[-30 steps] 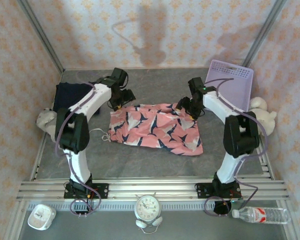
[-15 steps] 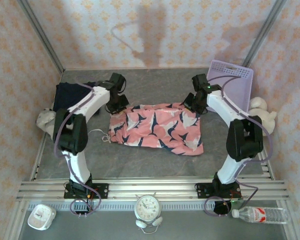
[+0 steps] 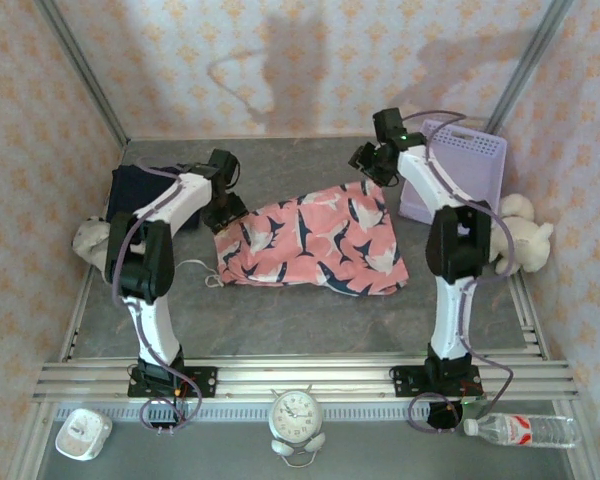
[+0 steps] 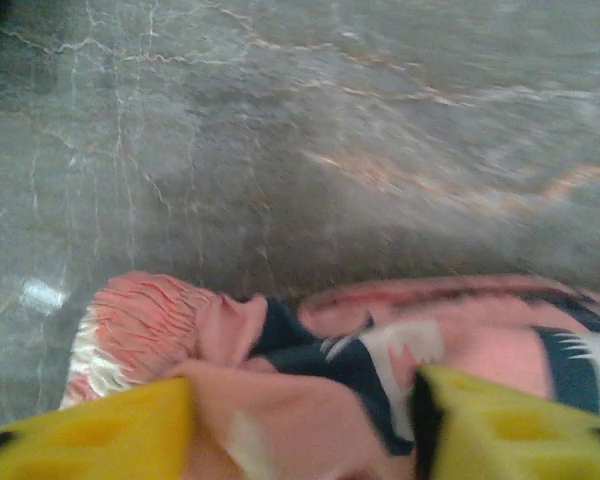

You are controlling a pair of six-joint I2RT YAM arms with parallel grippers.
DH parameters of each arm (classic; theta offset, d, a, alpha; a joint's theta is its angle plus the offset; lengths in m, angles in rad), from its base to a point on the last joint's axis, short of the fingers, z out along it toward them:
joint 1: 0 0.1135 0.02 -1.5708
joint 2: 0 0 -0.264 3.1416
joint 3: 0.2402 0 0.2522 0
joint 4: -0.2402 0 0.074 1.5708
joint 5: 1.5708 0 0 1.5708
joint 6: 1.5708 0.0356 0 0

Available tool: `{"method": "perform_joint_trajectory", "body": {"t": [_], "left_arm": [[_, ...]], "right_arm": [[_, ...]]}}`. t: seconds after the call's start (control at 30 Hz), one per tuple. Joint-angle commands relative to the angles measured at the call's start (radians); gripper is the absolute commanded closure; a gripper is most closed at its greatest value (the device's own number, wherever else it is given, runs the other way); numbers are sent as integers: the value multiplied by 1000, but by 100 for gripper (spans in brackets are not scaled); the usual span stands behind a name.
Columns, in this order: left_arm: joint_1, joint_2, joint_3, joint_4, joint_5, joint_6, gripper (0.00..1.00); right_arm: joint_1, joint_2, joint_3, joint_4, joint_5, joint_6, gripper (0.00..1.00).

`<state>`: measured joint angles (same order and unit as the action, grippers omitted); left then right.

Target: Fold and stack the mixed laundry pile

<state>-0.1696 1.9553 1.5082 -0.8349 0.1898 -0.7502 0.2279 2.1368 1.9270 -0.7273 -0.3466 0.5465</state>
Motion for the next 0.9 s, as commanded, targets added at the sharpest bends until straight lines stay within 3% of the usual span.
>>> {"method": "perform_joint_trajectory", "body": {"t": [0.0,0.2,0.4,0.5,0.7,0.87], "left_arm": [[1,-9,75,-79,-48,28,20],[-7,-135,52,-110,-51,75,21],[-6,-265,-104,-127,-42,86,17],[7,-322,-190,-103,-31,93,0],[31,-369,-356,50,83,150,1],[31,-328,-443,150,135,191,8]], "right_arm": [[4,-47,-7,-54,24,-28,31],[17,-306,-319,13,5,12,29],[128,-462,-539,20,-6,67,31],[197,-462,-558,28,3,73,33],[308,-355,-474,20,14,60,36],[335,-304,-437,34,17,83,37]]}}
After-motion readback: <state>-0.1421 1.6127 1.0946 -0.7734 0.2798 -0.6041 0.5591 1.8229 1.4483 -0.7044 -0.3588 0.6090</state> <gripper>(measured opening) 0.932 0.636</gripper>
